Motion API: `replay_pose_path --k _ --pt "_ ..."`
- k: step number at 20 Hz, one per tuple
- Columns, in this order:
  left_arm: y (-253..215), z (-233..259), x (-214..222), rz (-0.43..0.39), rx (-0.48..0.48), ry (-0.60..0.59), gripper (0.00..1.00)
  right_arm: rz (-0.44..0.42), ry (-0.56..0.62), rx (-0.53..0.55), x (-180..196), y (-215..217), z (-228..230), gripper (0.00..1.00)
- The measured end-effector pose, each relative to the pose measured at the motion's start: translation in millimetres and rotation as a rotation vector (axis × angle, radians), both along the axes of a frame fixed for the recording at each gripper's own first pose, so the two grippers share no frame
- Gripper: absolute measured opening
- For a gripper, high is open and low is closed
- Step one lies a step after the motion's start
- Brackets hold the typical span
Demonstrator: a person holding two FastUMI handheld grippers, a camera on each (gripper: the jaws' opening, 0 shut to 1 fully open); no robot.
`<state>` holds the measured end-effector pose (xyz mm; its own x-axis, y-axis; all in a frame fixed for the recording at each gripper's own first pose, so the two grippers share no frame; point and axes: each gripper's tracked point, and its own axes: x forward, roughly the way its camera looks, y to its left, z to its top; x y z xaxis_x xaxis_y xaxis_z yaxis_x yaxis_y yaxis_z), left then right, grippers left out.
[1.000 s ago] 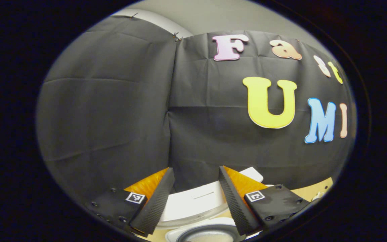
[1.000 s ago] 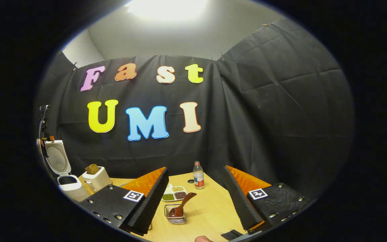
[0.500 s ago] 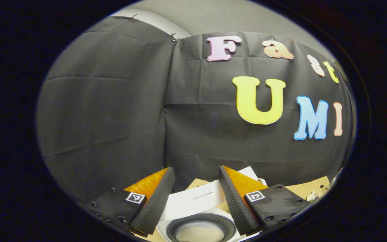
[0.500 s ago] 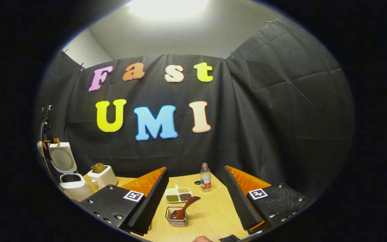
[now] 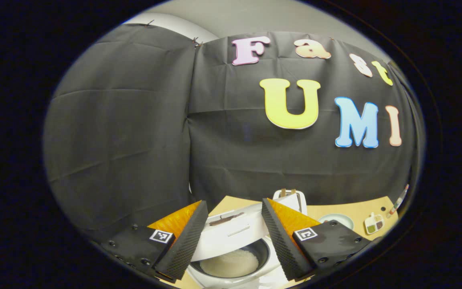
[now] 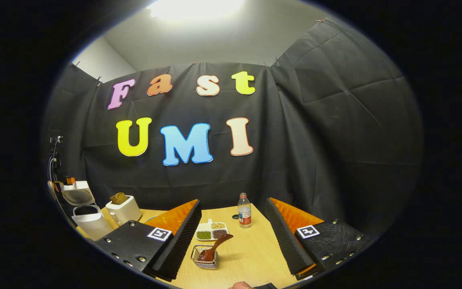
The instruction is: Close the left gripper, press the button to open the rice cooker; take a wooden spoon from the chopstick holder with the right hand, scoop a spoonful of rice and pour it into the rice cooker, then put the wooden spoon back into the chopstick holder.
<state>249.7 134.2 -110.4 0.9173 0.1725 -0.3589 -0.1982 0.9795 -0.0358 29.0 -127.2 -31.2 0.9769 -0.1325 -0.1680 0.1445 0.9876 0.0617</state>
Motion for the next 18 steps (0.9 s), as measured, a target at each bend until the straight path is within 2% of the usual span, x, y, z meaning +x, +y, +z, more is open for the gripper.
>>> replay_pose_path --k 1,2,4,5,10,13,18 --pt "-4.5 -7.3 -6.3 -0.004 0.01 0.011 1.0 0.006 0.003 0.003 1.2 -0.1 -1.1 0.98" --pt "-9.7 -12.3 -11.4 -0.008 0.015 0.023 0.9 0.013 0.006 0.002 1.1 -0.2 -1.8 0.98" --pt "-17.2 -24.5 -19.8 -0.014 0.007 0.047 1.0 0.028 0.009 -0.007 1.9 1.4 -4.5 0.98" --pt "-21.3 -29.8 -23.0 -0.016 0.0 0.058 0.96 0.035 0.013 -0.014 2.8 1.8 -6.0 0.98" --pt "-36.5 -60.1 -38.6 -0.03 -0.043 0.109 0.96 0.049 0.031 -0.032 1.0 0.4 -11.9 0.98" --pt "-44.7 -73.7 -45.7 -0.046 -0.024 0.128 1.0 0.039 0.033 -0.03 -3.2 -3.6 -13.0 0.98" --pt "-53.5 -96.7 -56.3 -0.059 -0.02 0.178 0.98 0.024 0.045 -0.02 -10.5 -9.9 -19.0 0.98"
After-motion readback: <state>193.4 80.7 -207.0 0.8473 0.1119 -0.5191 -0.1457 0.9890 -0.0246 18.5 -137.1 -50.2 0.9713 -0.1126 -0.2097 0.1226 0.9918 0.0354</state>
